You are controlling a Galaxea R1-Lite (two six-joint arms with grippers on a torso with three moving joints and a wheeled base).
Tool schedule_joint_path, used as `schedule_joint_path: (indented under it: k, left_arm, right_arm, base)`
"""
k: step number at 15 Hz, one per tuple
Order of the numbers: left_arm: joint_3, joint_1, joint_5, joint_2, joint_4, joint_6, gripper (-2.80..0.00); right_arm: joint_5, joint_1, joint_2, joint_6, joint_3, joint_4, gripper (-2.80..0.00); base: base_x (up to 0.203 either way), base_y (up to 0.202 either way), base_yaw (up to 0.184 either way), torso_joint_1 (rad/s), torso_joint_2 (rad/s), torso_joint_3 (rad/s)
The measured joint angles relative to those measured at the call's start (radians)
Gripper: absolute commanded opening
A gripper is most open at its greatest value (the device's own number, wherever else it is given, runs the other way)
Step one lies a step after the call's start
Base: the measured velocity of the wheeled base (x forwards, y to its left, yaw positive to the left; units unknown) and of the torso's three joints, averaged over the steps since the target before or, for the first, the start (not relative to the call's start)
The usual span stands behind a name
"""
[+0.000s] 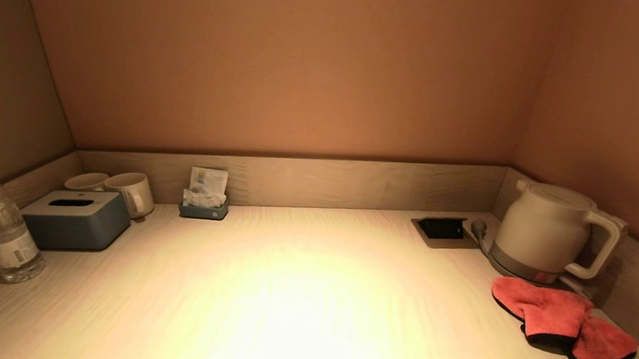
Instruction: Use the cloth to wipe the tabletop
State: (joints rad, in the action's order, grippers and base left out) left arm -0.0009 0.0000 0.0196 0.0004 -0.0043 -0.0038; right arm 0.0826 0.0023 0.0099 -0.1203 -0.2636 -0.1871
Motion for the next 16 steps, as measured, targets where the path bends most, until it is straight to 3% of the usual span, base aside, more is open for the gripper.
schedule_joint_path:
  k: [5,11,16]
  left_arm:
    - [0.000,-0.001,0.000,0.000,0.001,0.000,-2.80]
    - [0.000,-0.001,0.000,0.000,0.001,0.000,-2.80]
    - [0.000,0.000,0.000,0.000,0.000,0.000,-2.80]
  right_arm:
    - [-0.002,0.000,-0.006,0.000,0.165,0.158,-2.80]
    - [-0.009,0.000,-0.007,0.011,0.255,0.304,-2.80]
    - [-0.040,0.000,-0.007,0.021,0.263,0.309,-2.80]
  base:
    - [0.000,0.000,0.000,0.000,0.00,0.000]
    - [0.000,0.000,0.000,0.000,0.00,0.000]
    - [0.000,0.000,0.000,0.000,0.00,0.000]
